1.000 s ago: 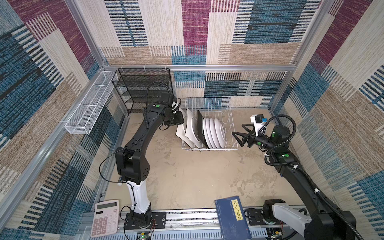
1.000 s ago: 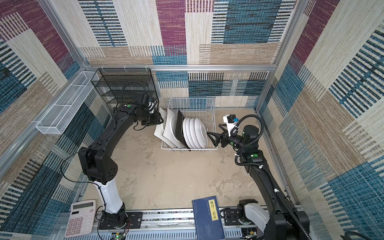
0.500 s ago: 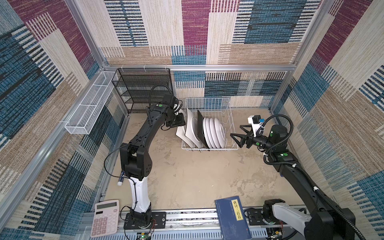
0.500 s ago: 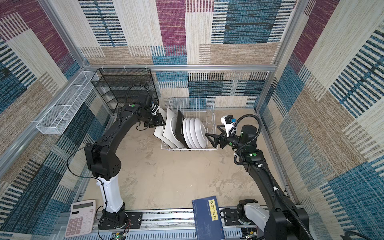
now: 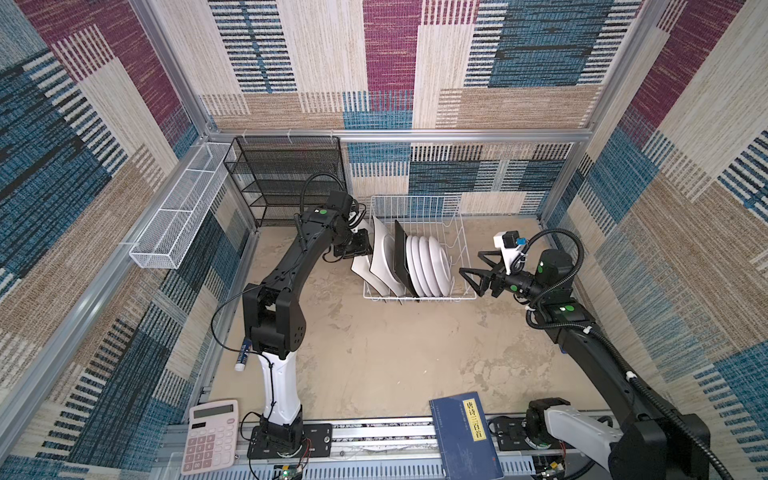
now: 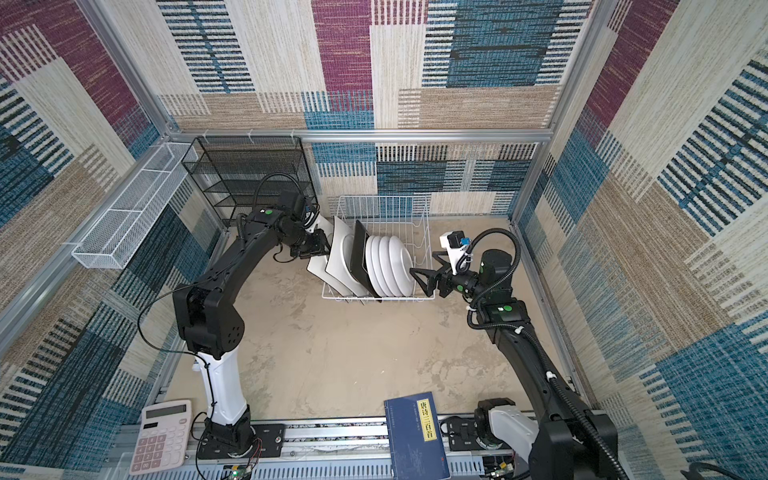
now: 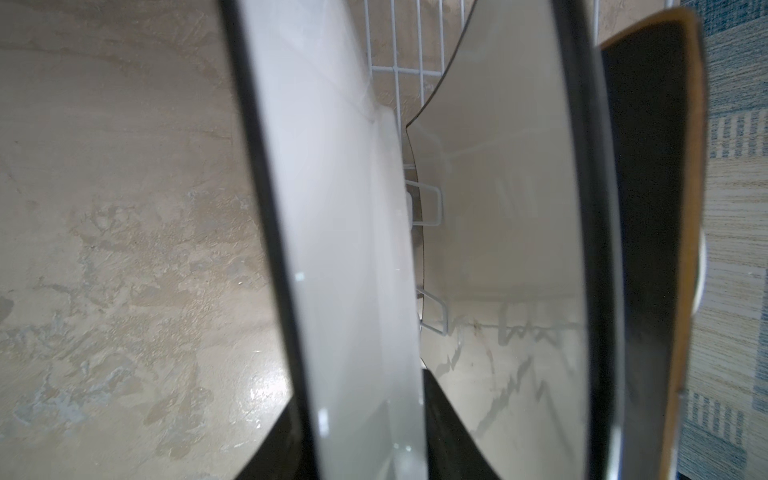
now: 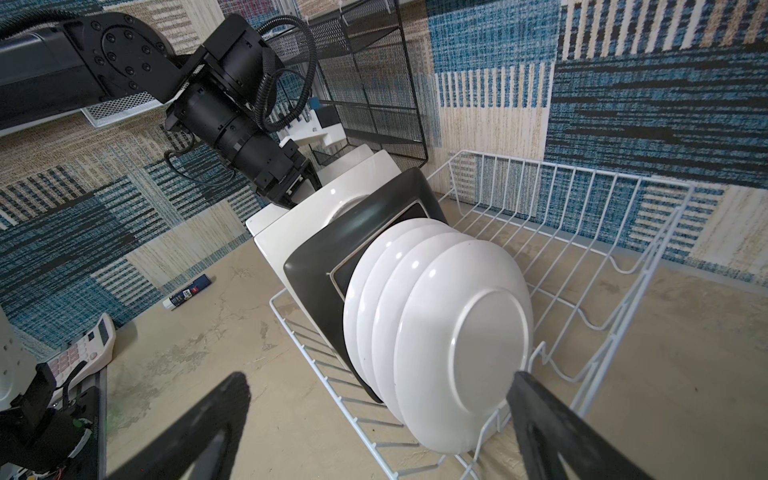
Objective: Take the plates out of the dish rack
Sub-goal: 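Close the left gripper on the rim of the white square plate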
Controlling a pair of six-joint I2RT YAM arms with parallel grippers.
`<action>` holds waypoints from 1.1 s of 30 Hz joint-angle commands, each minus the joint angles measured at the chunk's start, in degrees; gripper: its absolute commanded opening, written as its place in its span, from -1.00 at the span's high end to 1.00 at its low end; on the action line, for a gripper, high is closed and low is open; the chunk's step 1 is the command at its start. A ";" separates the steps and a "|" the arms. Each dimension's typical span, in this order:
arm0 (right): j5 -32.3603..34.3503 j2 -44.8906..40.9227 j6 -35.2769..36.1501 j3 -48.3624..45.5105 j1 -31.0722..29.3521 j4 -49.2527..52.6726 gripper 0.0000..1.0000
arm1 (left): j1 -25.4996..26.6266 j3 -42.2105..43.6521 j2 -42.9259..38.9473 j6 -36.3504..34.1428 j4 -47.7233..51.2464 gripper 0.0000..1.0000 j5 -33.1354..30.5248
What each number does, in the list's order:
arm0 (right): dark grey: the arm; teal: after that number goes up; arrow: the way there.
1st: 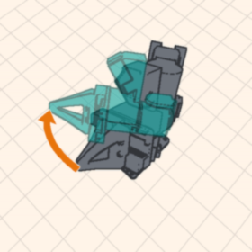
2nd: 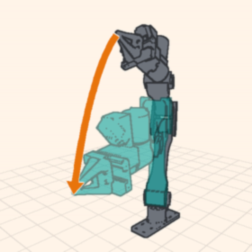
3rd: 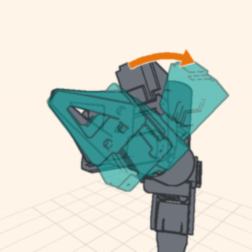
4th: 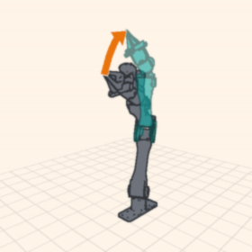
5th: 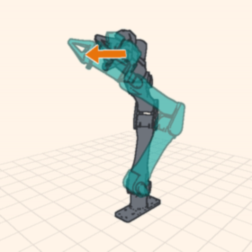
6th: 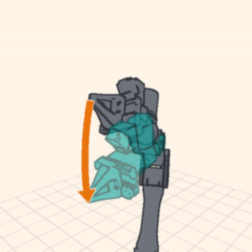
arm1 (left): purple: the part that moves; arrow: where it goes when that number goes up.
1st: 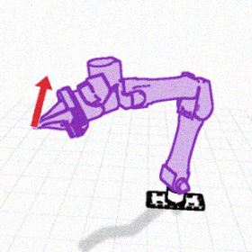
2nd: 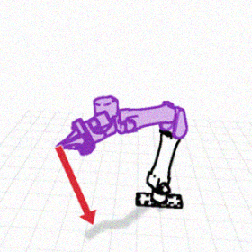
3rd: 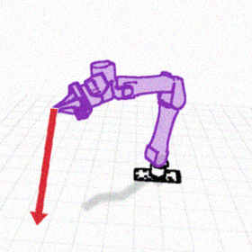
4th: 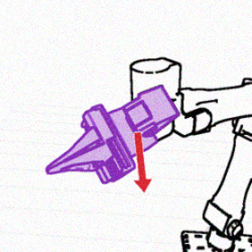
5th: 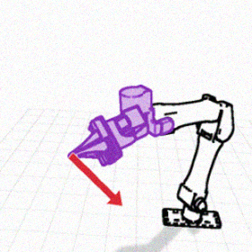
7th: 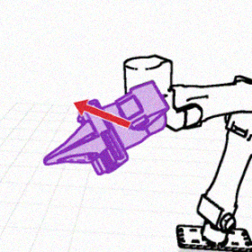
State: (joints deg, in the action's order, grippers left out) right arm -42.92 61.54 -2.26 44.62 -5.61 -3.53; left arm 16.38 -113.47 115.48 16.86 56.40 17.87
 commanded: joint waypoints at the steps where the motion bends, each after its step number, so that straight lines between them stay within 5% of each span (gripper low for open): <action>1: 0.87 -0.10 0.42 0.47 -0.04 -0.69 -0.98 | 0.00 -0.13 0.19 0.11 1.21 0.24 0.38; 15: 1.50 -0.21 0.77 0.42 -0.11 -0.67 -0.98 | 0.03 1.11 0.14 3.24 1.19 0.60 1.64; 23: 1.78 -0.21 0.85 0.41 -0.14 -0.69 -0.98 | 0.23 2.71 -0.34 4.48 1.23 0.99 2.61; 33: 2.41 0.15 0.68 0.96 -0.19 -0.43 -0.98 | 0.99 3.32 -1.15 6.05 0.96 1.00 0.37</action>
State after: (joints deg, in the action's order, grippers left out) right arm -41.43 61.58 -2.02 44.71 -5.76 -3.14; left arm 16.80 -110.93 114.39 22.79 53.89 24.05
